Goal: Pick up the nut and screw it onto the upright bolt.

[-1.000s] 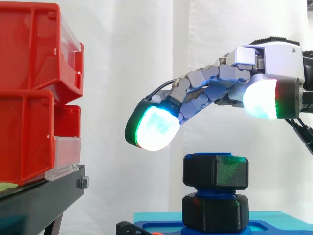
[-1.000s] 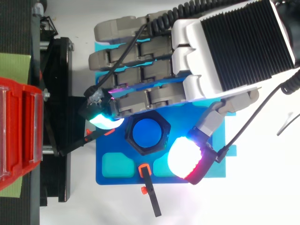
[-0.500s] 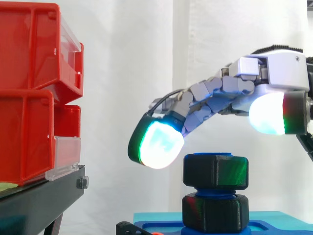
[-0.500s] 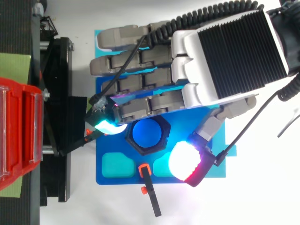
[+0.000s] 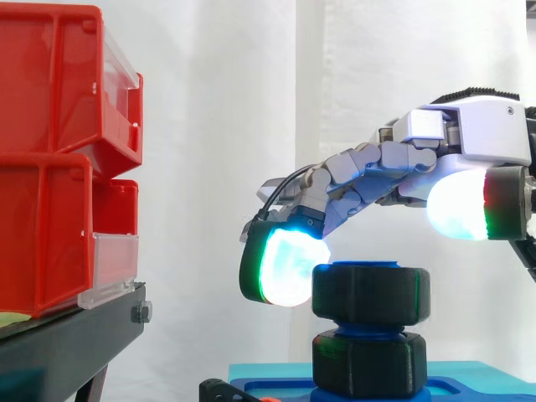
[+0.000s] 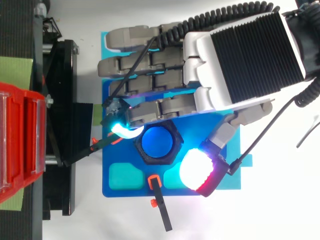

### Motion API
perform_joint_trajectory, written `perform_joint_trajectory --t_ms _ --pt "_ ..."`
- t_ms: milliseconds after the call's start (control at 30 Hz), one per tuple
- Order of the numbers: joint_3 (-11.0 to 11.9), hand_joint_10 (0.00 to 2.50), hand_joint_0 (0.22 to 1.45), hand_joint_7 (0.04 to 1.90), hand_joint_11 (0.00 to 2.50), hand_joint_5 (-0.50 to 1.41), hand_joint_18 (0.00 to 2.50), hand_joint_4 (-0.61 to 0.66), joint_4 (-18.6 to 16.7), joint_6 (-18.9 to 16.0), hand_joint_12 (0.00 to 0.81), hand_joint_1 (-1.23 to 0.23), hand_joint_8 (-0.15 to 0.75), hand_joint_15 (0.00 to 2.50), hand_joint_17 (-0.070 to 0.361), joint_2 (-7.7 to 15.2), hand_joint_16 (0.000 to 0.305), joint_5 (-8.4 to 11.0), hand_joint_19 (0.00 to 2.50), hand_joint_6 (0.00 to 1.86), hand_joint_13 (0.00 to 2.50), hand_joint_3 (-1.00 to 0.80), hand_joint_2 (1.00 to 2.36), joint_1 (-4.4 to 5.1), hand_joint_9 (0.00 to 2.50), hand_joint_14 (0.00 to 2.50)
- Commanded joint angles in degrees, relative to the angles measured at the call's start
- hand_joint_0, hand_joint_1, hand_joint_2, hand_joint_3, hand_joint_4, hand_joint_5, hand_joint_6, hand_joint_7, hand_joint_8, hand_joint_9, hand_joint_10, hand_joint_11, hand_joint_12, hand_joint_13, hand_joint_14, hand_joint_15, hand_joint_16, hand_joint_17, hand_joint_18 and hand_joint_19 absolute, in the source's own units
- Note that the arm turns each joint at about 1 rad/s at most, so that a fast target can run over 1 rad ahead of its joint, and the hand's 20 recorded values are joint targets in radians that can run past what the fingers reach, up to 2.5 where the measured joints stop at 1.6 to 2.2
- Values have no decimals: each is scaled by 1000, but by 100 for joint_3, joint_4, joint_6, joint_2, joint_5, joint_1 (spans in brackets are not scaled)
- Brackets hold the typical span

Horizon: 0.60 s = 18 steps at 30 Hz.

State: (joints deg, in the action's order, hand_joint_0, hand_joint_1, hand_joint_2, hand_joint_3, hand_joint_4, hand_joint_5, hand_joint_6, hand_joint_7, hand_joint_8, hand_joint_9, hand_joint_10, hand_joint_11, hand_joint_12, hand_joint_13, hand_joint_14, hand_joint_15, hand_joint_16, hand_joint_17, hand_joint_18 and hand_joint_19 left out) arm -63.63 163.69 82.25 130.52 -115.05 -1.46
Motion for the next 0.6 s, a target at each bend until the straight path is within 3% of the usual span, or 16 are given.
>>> perform_joint_trajectory --t_ms 0,267,433,567 --pt "0 0 436 934 0 -81 0 279 -12 2 370 -225 274 0 112 0 50 0 0 504 252 -500 1000 -21 567 0" --pt "0 0 454 1104 0 -27 39 265 -118 2 356 -228 278 0 105 0 47 -26 0 505 323 -500 1000 -56 683 0" --pt "0 0 460 1301 0 25 109 177 -92 -7 343 -237 272 0 99 -9 44 -35 0 504 398 -500 1000 -100 884 0" --pt "26 0 465 1329 0 49 177 147 -56 -7 330 -246 247 0 91 -9 40 -79 0 503 477 -500 1000 -135 1032 0"
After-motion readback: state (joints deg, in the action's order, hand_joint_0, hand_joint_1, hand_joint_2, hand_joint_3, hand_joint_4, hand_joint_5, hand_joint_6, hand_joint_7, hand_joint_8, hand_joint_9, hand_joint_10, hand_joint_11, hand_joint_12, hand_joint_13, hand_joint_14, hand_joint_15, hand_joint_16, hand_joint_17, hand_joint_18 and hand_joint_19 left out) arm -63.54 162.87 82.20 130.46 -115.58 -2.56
